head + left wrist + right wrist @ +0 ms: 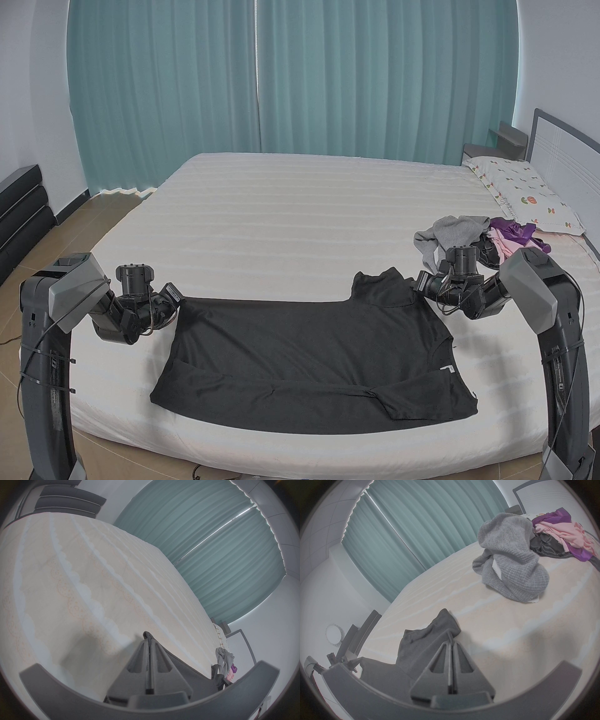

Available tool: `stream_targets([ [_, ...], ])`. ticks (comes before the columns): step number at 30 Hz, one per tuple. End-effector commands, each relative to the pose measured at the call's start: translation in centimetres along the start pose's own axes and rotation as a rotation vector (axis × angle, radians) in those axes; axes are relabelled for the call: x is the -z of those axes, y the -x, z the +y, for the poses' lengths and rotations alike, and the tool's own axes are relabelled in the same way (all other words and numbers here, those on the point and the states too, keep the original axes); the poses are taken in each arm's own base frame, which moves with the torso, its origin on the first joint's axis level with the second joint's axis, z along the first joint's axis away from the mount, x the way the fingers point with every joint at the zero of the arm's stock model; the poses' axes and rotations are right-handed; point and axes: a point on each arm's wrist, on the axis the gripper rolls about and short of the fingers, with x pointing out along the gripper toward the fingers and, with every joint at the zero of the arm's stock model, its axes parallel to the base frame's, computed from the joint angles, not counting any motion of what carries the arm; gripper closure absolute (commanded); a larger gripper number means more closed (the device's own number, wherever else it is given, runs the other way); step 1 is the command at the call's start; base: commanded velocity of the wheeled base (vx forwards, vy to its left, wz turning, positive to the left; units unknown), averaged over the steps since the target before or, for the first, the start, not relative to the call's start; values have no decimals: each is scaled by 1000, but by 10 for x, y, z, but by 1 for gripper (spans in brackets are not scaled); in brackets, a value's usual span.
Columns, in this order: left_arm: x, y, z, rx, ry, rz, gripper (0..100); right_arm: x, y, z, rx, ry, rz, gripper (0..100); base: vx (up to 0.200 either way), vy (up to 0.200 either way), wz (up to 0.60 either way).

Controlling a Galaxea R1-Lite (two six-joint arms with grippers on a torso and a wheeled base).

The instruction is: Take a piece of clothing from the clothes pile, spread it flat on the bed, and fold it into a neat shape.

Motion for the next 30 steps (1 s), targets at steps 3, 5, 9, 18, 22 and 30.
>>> stream_targets([
  [3,-2,1,-2,6,-2,-9,100,-8,9,-1,6,-6,-11,100,0,0,0],
  [5,-4,3,-4,12,-4,-13,100,-10,11,-1,5,-9,-12,100,0,0,0],
  [9,-7,7,-9,15,-9,-28,100,-18,20,2,-9,-15,-54,100,0,0,0],
  [18,-12,17,-14,21,-8,-42,100,-19,31,-2,-20,-20,-101,100,0,0,0],
  [22,-13,20,-15,42,-16,-65,100,-19,37,-1,-31,-50,-116,100,0,0,0],
  [30,-11,22,-15,50,-18,-70,100,-25,43,-1,-39,-51,-148,100,0,0,0],
])
